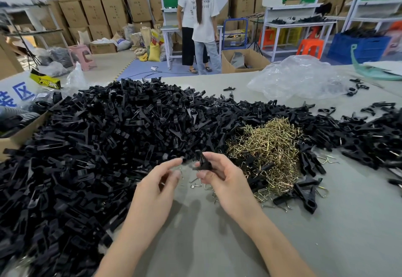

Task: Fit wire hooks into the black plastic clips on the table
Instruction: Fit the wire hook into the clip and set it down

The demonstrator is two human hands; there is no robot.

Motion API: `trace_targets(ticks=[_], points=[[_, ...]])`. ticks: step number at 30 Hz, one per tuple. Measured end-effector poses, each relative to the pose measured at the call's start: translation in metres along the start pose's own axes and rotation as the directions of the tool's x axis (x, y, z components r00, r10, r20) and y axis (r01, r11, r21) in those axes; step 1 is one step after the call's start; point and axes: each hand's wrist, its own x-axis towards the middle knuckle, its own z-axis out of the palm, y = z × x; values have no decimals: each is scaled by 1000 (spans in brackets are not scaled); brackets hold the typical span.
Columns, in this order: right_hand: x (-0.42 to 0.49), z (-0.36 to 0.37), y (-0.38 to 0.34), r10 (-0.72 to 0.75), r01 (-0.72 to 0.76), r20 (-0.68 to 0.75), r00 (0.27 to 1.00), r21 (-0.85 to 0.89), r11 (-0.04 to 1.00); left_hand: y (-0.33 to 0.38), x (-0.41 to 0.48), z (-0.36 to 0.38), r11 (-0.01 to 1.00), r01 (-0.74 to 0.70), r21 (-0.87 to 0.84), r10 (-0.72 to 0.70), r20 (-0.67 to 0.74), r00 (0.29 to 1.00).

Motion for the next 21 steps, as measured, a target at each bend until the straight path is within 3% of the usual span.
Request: trace_targets(ticks=[6,11,16,21], points=[[-2,0,1,8,-8,11,1000,-3,1000,5,1,5,972,79,-221,-93,-54,994],[-2,1,1,17,-17,-6,1000,-46,999,1,4,2,945,123,-301,-174,-147,974],[-3,1,1,-8,8,-9,1000,-47,999,3,7,2,769,257,-586,-333,-24,943],[-4,2,0,-33,32,-11,999,-78,996,7,5,6,741,302,-600,-348,41,937]])
